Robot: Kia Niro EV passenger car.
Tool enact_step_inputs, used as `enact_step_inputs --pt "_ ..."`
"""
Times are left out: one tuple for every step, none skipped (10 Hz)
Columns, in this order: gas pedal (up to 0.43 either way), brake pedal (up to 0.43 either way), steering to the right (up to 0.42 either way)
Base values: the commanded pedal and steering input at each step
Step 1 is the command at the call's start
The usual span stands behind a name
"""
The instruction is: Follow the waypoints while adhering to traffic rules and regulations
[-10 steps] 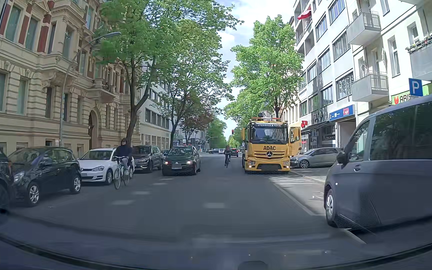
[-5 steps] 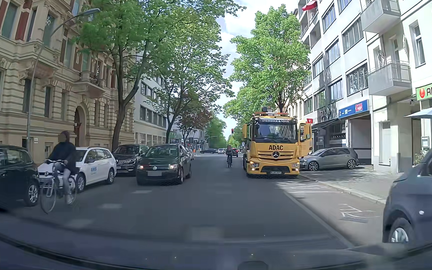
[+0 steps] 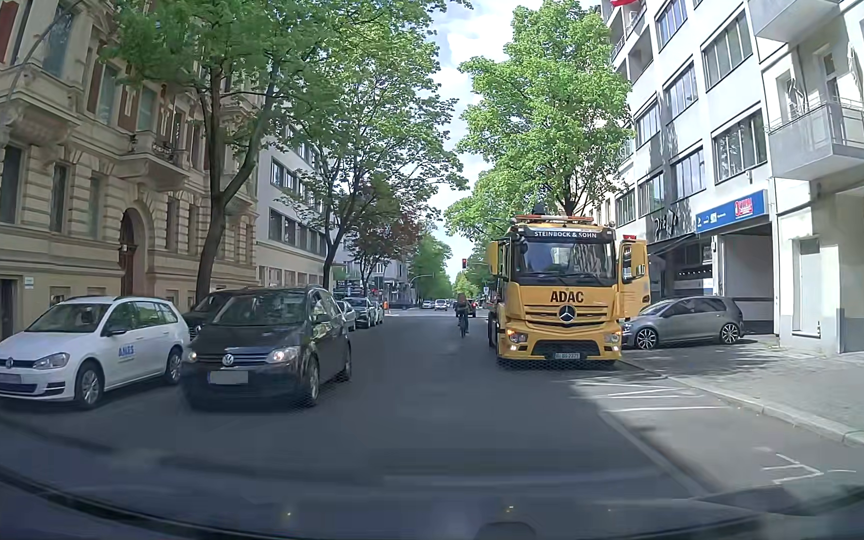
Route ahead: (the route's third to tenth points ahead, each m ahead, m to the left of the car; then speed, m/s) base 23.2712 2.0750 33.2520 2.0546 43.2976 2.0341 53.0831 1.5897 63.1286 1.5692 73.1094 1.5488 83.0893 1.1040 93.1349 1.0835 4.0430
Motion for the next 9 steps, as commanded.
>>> enact_step_inputs --pt "0.0 0.018 -0.002" --pt "0.0 0.018 -0.004" --pt "0.008 0.018 -0.012" --pt "0.138 0.018 -0.024" --pt "0.177 0.018 -0.035" --pt "0.197 0.018 -0.048" --pt "0.197 0.018 -0.069" --pt "0.197 0.018 -0.087" --pt "0.197 0.018 -0.098"
